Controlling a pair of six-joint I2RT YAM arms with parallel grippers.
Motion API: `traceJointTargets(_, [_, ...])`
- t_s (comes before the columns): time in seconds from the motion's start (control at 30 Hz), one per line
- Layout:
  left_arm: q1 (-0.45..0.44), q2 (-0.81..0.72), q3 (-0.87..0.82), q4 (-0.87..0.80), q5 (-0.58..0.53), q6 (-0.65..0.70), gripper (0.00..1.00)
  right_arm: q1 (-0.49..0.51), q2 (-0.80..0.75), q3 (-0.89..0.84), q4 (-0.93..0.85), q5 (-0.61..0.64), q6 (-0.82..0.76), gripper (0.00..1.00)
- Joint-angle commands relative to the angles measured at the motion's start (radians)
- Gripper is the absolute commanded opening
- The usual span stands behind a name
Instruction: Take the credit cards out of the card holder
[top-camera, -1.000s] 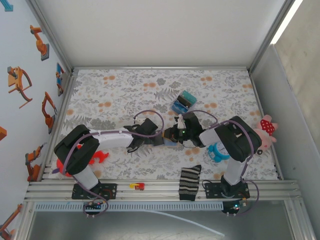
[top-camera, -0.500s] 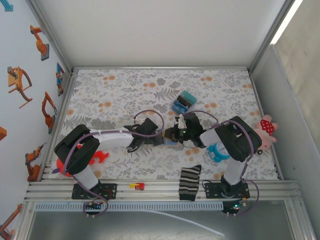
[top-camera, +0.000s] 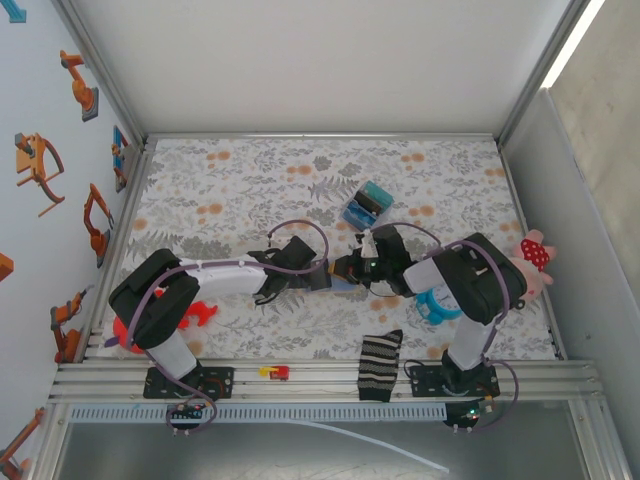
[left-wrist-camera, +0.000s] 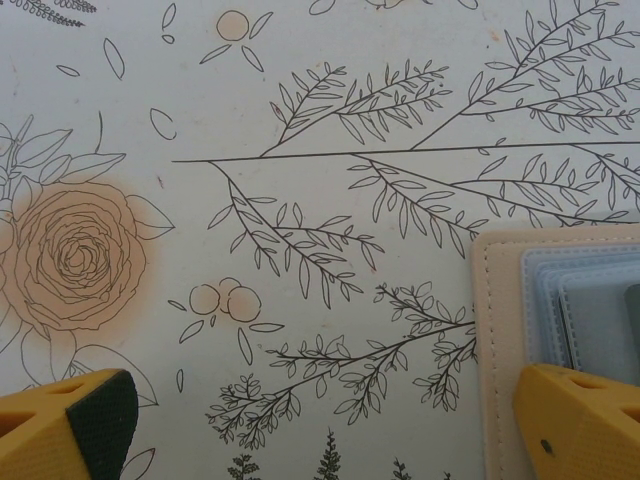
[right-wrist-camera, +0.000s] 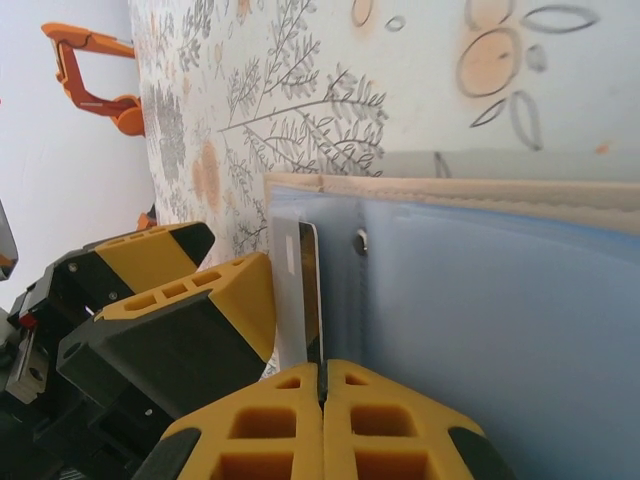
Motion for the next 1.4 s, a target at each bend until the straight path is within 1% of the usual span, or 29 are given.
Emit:
traceJointTargets(0.0, [0.0, 0.034, -0.011, -0.087, 0.009, 0.004, 0.97, -0.016, -0.04, -0.02, 0.033, 0.002, -0.004, 0.0])
traceJointTargets(0.33, [-0.002, 0.008, 0.012, -0.108, 0.013, 0.021, 0.97, -0.021, -0.041, -0.023, 0.026, -0.001, -0.004, 0.0])
traceJointTargets(0.73, [-0.028, -0.098, 0.106, -0.147, 0.012, 0.119, 0.97, -0.021, -0.038, -0.01, 0.007, -0.001, -0.007, 0.0])
traceJointTargets(0.87, [-0.036, -0.075, 0.125, -0.132, 0.015, 0.148, 0.97, -0.02, -0.04, -0.007, 0.002, 0.001, -0.008, 0.0])
traceJointTargets(1.13, [-0.039, -0.008, 0.131, -0.103, 0.08, 0.17, 0.97, -0.017, -0.047, -0.008, -0.005, 0.001, -0.006, 0.03])
traceJointTargets(1.3, [-0.039, 0.031, 0.132, -0.101, 0.094, 0.166, 0.97, -0.009, -0.045, -0.003, -0.007, 0.001, -0.004, 0.07])
traceJointTargets(1.37, [-0.039, 0.044, 0.132, -0.102, 0.095, 0.164, 0.97, -0.004, -0.046, 0.0, -0.008, 0.0, -0.003, 0.1])
